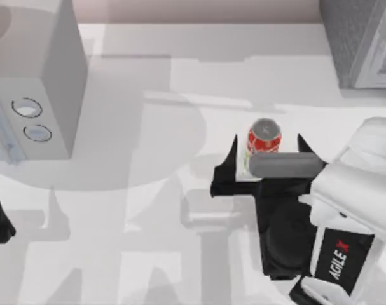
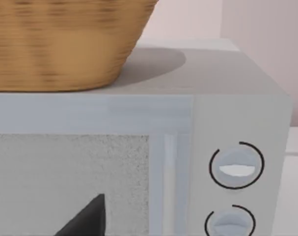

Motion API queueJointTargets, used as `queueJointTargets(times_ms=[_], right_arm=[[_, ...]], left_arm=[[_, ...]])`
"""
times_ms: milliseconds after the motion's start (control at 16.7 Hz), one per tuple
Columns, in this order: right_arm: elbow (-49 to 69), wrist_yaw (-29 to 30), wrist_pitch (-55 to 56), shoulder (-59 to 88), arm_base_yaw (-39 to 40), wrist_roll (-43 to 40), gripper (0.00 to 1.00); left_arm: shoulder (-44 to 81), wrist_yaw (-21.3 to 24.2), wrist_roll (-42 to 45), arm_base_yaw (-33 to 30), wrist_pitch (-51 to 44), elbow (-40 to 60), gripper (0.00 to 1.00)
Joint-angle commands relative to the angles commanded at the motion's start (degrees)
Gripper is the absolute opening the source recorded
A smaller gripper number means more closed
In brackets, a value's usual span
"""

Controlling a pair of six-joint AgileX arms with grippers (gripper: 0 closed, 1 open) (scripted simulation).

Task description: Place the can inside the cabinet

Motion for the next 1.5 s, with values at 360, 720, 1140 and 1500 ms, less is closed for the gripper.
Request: queueJointTargets(times_ms=[360,720,1140,1500], right_arm=[[1.36,3.52,5.28,9.13,2.08,0.33,1.00],[4.72,2.00,2.77,12.21,1.58,2.27,1.00],[8.74,-1.57,-0.64,10.40,-3.03,0.16,1.00],[10.92,-4.40,-3.50,9.80,-5.85,0.28,1.00]], left_arm=[[0.00,0.00,0.00,0.00,0.00,0.00,1.00],[0.00,0.00,0.00,0.00,0.00,0.00,1.00],[0.00,0.00,0.00,0.00,0.00,0.00,1.00],[0.00,0.00,0.00,0.00,0.00,0.00,1.00]])
